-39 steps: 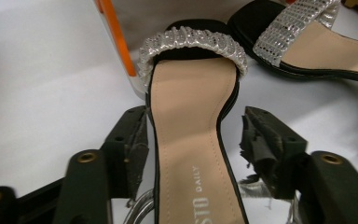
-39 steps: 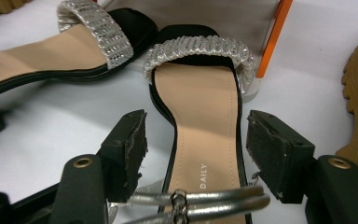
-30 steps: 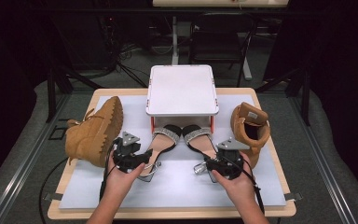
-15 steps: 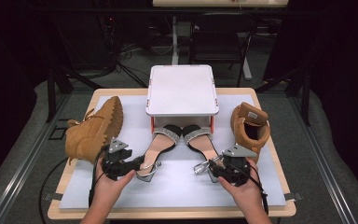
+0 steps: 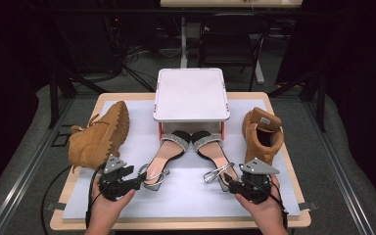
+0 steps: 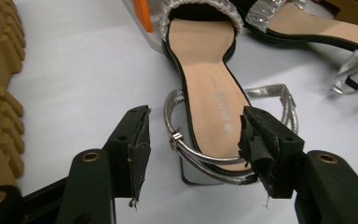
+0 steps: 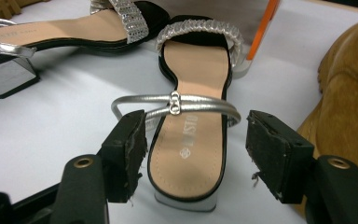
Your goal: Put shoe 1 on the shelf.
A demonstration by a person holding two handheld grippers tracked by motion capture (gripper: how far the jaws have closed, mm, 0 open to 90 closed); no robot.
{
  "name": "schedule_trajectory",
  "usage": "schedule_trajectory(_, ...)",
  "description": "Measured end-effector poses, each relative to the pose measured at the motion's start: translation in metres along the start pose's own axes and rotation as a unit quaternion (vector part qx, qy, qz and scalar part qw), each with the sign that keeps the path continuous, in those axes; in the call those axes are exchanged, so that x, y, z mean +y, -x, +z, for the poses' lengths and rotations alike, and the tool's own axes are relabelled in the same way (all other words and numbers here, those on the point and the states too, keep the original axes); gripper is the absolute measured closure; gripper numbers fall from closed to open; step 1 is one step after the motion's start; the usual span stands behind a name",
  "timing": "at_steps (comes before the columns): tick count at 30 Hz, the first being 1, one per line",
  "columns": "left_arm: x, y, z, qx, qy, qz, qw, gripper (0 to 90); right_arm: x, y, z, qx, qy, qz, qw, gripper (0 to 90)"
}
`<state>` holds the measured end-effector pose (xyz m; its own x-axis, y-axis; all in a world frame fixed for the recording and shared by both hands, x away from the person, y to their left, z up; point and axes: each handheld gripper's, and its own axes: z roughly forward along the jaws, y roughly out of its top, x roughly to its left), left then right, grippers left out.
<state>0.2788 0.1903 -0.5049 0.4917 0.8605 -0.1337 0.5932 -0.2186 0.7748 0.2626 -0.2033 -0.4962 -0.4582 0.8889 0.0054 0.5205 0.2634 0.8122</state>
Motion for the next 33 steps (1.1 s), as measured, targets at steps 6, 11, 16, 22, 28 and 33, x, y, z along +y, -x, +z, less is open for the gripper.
schedule_trajectory(6,-0.008,0.001,-0.003,-0.006,-0.001,0.003,1.0000,39.9,-0.010,0.003,-0.005,0.005,-0.002,0.007,1.0000,37.8)
schedule_trajectory(11,-0.019,0.002,-0.006,0.000,0.000,0.009,1.0000,38.6,-0.015,-0.001,-0.006,0.004,-0.009,-0.005,0.9999,37.7)
schedule_trajectory(16,-0.024,0.003,-0.005,-0.005,0.002,0.006,1.0000,38.4,-0.018,-0.001,-0.003,0.009,-0.013,0.002,0.9999,37.2)
schedule_trajectory(22,-0.028,0.010,0.003,-0.018,-0.008,0.008,0.9998,38.3,-0.023,-0.005,0.002,0.014,-0.022,0.001,0.9997,36.3)
schedule_trajectory(28,-0.031,0.012,0.011,-0.021,-0.014,0.013,0.9996,32.9,-0.029,-0.003,0.008,0.014,-0.033,0.005,0.9994,34.9)
schedule_trajectory(33,-0.032,0.014,0.019,-0.021,-0.025,0.019,0.9993,32.2,-0.031,-0.004,0.013,0.013,-0.038,0.004,0.9992,32.3)
